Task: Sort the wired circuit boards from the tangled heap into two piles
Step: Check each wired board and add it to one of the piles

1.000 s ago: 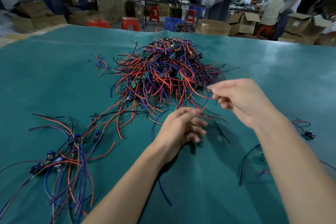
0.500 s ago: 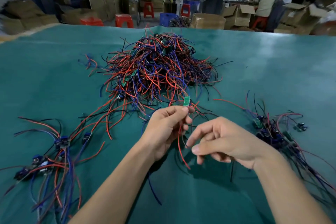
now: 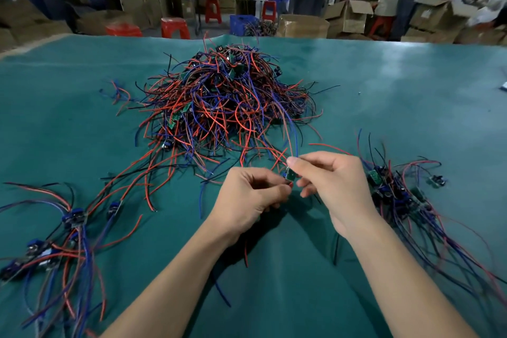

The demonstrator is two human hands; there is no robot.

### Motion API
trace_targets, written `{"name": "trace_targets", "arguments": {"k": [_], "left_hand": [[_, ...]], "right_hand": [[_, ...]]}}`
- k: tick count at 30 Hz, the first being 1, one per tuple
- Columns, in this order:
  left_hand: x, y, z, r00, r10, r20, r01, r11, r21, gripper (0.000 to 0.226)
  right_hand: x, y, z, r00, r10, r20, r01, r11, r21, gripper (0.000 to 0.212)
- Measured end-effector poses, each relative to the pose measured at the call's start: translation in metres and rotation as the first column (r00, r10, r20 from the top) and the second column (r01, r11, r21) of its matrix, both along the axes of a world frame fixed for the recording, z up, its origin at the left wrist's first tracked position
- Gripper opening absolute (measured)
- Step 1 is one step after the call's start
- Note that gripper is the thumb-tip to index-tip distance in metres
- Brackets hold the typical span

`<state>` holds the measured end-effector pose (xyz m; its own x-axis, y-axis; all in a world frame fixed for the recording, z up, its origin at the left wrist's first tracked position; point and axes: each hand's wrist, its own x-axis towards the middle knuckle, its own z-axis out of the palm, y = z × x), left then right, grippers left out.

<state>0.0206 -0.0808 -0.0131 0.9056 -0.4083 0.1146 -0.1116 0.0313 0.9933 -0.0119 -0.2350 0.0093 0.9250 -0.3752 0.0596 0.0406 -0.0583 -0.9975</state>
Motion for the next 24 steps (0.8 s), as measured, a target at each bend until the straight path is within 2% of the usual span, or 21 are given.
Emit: {"name": "trace_targets", "arguments": {"k": [4,8,10,13,17,19,24], "left_hand": [[0.002,0.000,0.001,0.998,-0.022,-0.066,0.019,0.999,-0.034,0.013],[0.001,0.002,0.005,0.982,-0.106,-0.155,0.088,0.989,-0.115,0.013],[0.000,0.003,0.005,0.985,-0.100,-0.140,0.084,0.990,-0.112,0.012],[0.000,0.002,0.005,0.988,-0.067,-0.137,0.048,0.989,-0.141,0.006],[-0.001,0.002,0.007,0.990,-0.051,-0.135,0.030,0.987,-0.155,0.018],[0.000,0.002,0.007,0.987,-0.054,-0.153,0.033,0.990,-0.136,0.024],[0.002,0.000,0.007,0.987,-0.052,-0.155,0.040,0.996,-0.083,0.031]], "right_hand": [[0.000,-0.002,0.005,0.999,0.050,-0.010,-0.048,0.985,0.168,0.020],[-0.001,0.000,0.005,0.994,0.103,0.032,-0.107,0.978,0.180,0.031],[-0.001,0.001,0.005,0.991,0.126,0.040,-0.132,0.967,0.218,0.027],[0.000,0.006,0.003,0.989,0.146,0.030,-0.147,0.926,0.349,0.011],[0.001,0.012,-0.003,0.989,0.144,0.036,-0.146,0.904,0.401,0.007],[0.000,0.010,-0.003,0.990,0.142,0.027,-0.143,0.934,0.327,0.011],[0.000,-0.006,-0.001,0.994,0.028,0.105,-0.024,0.999,-0.041,0.020]]}}
